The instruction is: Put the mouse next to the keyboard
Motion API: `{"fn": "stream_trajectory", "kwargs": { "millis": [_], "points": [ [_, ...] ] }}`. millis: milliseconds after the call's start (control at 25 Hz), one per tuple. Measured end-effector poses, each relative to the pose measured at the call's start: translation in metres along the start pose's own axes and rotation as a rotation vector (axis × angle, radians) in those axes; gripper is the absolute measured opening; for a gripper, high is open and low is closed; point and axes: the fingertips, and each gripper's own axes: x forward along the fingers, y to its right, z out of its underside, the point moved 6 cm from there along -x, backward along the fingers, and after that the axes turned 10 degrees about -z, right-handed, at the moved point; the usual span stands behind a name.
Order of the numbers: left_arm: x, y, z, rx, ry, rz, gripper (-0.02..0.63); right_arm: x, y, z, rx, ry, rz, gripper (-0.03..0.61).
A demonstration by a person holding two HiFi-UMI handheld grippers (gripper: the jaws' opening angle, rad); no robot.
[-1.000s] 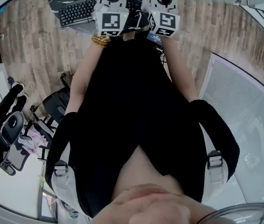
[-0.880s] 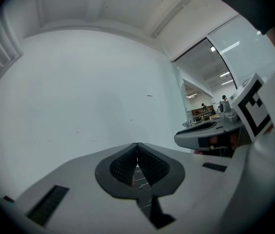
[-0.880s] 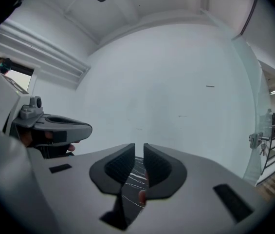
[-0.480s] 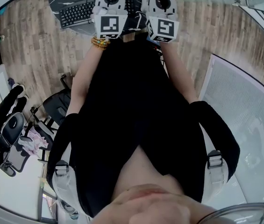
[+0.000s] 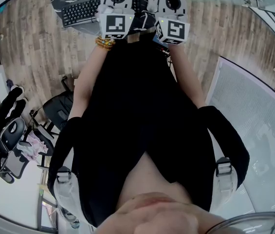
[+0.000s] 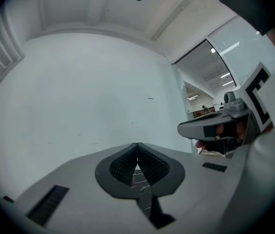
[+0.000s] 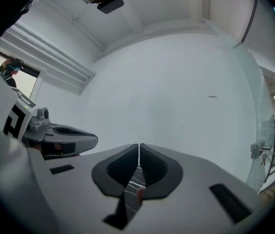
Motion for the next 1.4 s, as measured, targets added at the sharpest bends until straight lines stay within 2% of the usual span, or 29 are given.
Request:
{"fn": "stream_trajectory", "kwargs": {
  "millis": [760,1400],
  "points": [
    [-0.001,-0.001,0.002,0.01,0.011,0.015,0.014,-0.001,-0.008,0.01,-0.002,-0.004,-0.047,0.031],
    [-0.004,0.003,0.004,0.01,0.003,0.029,0.014,-0.008,-0.007,0.018,0.005,-0.032,-0.042,0.028]
  ]
}}
